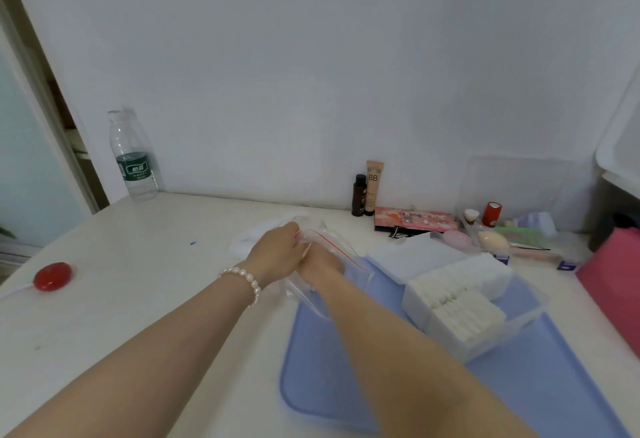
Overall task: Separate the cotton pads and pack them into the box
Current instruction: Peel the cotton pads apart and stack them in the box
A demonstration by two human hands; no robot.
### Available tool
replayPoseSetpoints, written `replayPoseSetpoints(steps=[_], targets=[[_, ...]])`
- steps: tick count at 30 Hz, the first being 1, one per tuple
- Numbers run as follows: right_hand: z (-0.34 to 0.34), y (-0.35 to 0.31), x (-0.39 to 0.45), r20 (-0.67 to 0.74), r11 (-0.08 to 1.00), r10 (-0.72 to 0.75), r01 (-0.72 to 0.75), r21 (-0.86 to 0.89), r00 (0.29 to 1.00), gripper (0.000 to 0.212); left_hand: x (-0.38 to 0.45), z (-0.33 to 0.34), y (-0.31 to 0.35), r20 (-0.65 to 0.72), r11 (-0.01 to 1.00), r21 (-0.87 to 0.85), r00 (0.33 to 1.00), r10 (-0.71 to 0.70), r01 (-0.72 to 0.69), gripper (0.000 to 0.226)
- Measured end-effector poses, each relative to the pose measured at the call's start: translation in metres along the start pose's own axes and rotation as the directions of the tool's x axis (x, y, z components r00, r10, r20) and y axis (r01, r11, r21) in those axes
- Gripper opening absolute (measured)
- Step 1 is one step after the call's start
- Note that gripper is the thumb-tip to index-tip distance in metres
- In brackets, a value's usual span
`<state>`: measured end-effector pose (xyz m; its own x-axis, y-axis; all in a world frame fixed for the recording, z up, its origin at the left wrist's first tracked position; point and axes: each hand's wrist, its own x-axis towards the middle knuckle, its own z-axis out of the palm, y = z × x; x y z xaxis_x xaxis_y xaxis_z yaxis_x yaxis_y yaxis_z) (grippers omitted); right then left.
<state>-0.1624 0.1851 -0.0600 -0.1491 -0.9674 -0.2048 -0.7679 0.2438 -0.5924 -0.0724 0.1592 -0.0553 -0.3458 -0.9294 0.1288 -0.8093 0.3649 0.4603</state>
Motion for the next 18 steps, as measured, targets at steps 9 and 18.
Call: replayPoseSetpoints(steps=[9,18], targets=[[0.008,-0.004,0.001,-0.047,0.999,0.015,-0.013,0.046,0.999,0.034,0.006,-0.01,-0.011,-0.015,0.992,0.129,1.0,0.003,-0.001,0.023],[0.008,-0.008,-0.002,-0.147,0.989,-0.045,0.065,0.133,0.988,0.017,0.007,-0.006,-0.003,-0.092,0.989,0.137,0.995,-0.05,0.062,0.017]])
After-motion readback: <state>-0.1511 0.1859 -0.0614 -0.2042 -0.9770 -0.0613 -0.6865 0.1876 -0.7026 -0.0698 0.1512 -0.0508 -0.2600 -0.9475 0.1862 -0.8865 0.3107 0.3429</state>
